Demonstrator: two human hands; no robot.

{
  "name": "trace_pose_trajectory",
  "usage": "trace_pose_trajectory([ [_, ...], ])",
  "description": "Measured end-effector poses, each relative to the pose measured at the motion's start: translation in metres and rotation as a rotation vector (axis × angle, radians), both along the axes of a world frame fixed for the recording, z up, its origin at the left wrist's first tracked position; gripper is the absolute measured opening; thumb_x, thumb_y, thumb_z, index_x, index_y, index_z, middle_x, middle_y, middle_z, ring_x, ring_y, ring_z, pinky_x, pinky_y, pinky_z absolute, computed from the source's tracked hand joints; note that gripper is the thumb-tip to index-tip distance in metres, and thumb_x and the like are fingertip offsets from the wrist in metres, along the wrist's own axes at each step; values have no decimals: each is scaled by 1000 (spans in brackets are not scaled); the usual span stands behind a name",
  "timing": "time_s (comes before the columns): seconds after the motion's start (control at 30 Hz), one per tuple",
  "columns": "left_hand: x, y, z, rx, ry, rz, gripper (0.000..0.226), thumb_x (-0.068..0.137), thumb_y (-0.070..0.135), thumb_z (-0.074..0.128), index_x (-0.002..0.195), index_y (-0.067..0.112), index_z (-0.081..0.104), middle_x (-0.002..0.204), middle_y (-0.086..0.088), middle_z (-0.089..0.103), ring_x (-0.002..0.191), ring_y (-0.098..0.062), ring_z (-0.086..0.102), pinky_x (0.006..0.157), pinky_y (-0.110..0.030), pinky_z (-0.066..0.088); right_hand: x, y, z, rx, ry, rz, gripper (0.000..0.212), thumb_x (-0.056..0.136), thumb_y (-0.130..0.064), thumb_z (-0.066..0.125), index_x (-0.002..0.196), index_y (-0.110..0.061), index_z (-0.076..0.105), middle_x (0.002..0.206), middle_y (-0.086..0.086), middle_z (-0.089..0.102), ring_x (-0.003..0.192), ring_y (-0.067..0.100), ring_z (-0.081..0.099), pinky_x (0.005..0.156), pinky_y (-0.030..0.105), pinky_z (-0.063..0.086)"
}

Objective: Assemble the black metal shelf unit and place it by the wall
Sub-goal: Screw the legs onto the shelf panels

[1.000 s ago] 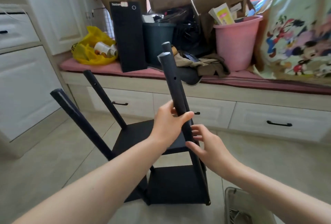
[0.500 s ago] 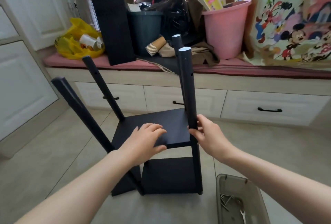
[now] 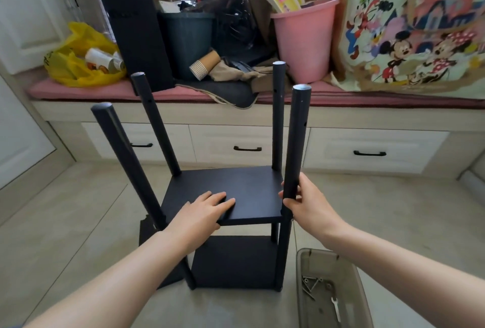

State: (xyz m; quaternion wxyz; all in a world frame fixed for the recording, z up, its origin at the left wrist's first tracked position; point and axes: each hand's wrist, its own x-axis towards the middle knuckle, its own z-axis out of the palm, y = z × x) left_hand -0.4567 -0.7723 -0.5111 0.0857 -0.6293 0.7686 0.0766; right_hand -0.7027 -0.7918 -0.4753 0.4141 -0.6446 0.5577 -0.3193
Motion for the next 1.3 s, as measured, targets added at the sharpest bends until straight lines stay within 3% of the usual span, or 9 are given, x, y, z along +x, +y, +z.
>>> trace_pose_trajectory([
  [0.1,-18,-2,-1,-25,-31,-38,68,106,22,48,160,36,10,169,5,8,156,-24,5,119,-52,27,-19,-1,0,-2,-24,-22,36,93,6,49,99,-29,50,101,0,63,94,19,62,71,32,51],
  [0.27,-44,-4,-6,-82,-70,-99,63,108,24,44,160,35,10,169,5,8,155,-23,7,116,-50,30,-46,3,-1,-3,-31,-54,34,92,9,51,102,-24,52,100,2,64,98,21,64,85,46,57],
  [0.43,-62,-7,-18,-144,-76,-140,68,106,17,49,160,32,11,168,1,11,155,-28,9,117,-55,28,-67,8,-6,-30,-39,-99,35,90,12,51,101,-22,52,98,4,65,97,22,65,87,53,55],
  [0.67,-69,-9,-28,-219,-111,-156,72,104,15,54,160,30,11,167,0,14,154,-28,12,117,-54,28,-77,6,-11,-67,-15,-115,37,92,11,52,105,-23,51,101,1,66,99,26,65,84,50,57],
  [0.77,-67,-3,-28,-290,-60,-178,72,94,15,70,156,24,33,160,-5,36,147,-32,35,108,-56,42,-76,6,-14,-97,13,-128,36,92,9,54,103,-26,51,99,0,65,97,26,65,78,39,56],
  [0.87,-61,2,-35,-396,-34,-216,75,60,20,97,129,17,67,128,-7,69,114,-33,68,78,-50,61,-76,7,-17,-118,68,-154,23,94,0,59,107,-18,56,98,-5,65,96,17,65,74,24,50],
  [0.97,-58,13,-37,-446,7,-229,73,56,22,98,124,17,72,124,-5,72,110,-30,71,78,-45,63,-77,15,-23,-84,134,-208,15,96,-10,60,111,-13,59,101,-4,65,100,18,63,77,22,46],
  [1.17,-45,42,-36,-565,169,-290,61,63,1,87,121,12,72,115,-2,74,106,-26,71,79,-36,61,-71,40,-38,111,441,-182,32,97,-18,55,125,-2,52,100,6,61,92,22,53,80,31,42],
  [1.3,-29,63,-49,-603,229,-339,56,67,-4,78,120,10,71,103,0,74,95,-23,70,73,-34,59,-49,56,-53,234,587,-61,17,95,-16,54,100,0,58,94,17,63,91,32,60,72,36,47],
])
